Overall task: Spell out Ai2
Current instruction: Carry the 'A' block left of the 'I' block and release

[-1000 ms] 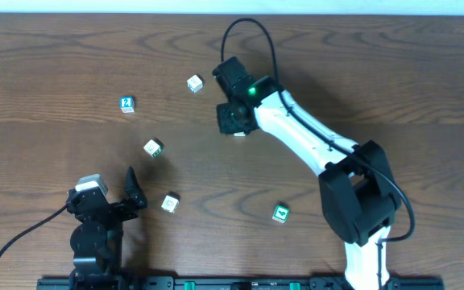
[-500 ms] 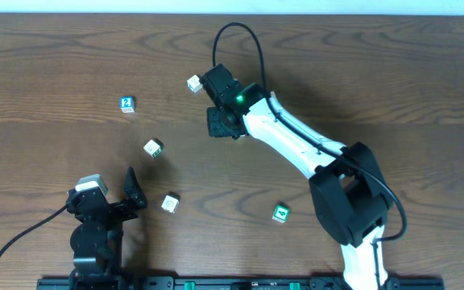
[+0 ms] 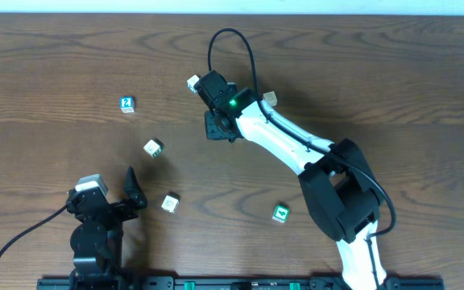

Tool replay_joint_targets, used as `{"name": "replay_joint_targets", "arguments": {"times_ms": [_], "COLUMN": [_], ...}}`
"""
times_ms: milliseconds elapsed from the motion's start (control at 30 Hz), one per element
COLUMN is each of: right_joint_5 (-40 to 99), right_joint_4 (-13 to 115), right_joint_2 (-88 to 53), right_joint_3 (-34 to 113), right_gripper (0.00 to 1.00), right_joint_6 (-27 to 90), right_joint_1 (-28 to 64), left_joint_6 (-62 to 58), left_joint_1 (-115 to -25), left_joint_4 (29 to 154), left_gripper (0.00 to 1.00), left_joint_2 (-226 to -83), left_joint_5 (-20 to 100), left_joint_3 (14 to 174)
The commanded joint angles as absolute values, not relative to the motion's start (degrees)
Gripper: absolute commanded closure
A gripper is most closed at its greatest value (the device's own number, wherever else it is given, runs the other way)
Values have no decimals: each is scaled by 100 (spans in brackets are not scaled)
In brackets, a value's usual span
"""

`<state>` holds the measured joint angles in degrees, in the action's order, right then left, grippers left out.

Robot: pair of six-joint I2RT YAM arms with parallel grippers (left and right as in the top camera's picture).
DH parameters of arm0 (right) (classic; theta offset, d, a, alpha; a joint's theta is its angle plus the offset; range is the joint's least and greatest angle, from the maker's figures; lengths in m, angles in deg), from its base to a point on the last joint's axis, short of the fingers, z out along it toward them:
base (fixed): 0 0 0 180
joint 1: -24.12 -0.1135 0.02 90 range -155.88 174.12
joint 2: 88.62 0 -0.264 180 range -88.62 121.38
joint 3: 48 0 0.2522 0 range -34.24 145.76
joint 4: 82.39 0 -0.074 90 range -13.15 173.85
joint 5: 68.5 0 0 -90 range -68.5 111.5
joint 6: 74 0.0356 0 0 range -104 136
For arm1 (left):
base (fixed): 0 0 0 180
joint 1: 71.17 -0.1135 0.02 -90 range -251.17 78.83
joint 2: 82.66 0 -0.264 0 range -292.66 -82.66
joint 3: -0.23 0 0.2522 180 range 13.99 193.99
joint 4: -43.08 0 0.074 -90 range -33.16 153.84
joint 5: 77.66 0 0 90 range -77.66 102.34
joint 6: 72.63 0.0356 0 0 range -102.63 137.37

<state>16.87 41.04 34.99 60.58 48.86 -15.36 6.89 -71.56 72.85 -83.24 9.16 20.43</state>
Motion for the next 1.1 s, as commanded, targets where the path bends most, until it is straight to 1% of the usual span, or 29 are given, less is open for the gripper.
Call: {"name": "replay_joint_targets", "arguments": {"times_ms": [0, 67, 133, 167, 300, 367, 500, 567, 600, 733, 1000, 1067], "right_joint_5": [1574, 1574, 1571, 1571, 1574, 1576, 1574, 1574, 1574, 1571, 1565, 1517], "right_joint_4": [4168, 4207, 4209, 4207, 4198, 4183, 4137, 4139, 4139, 4144, 4150, 4196], "right_joint_2": [3593, 3593, 3606, 3617, 3646, 3656, 3685, 3696, 3700, 3702, 3702, 3702], "right_joint_3": [6163, 6163, 6163, 6163, 6163, 6163, 6163, 6163, 6163, 6163, 6163, 6166], "right_gripper": [93, 89, 81, 80, 80, 78, 78, 76, 71, 63, 62, 60], "right_joint_6": [4985, 4985, 4985, 4985, 4985, 4985, 4985, 4985, 4985, 4985, 4985, 4985], "right_joint_1": [-1589, -1589, -1589, -1589, -1595, -1599, -1604, -1604, -1604, -1604, -1604, -1602], "left_joint_6": [687, 687, 687, 687, 687, 687, 687, 687, 687, 687, 687, 687], "left_joint_1": [-7191, -7191, -7191, -7191, -7191, -7191, -7191, -7191, -7191, -7191, -7191, -7191], "left_joint_4": [7329, 7329, 7331, 7331, 7331, 7331, 7331, 7329, 7331, 7329, 7329, 7329], "left_gripper": [5, 5, 5, 5, 5, 5, 5, 5, 4, 5, 5, 5], "left_joint_2": [-8291, -8291, -8291, -8291, -8291, -8291, -8291, -8291, -8291, -8291, -8291, -8291], "left_joint_5": [920, 920, 920, 920, 920, 920, 920, 920, 920, 920, 920, 920], "left_joint_3": [1903, 1903, 1903, 1903, 1903, 1903, 1903, 1903, 1903, 1903, 1903, 1903]}}
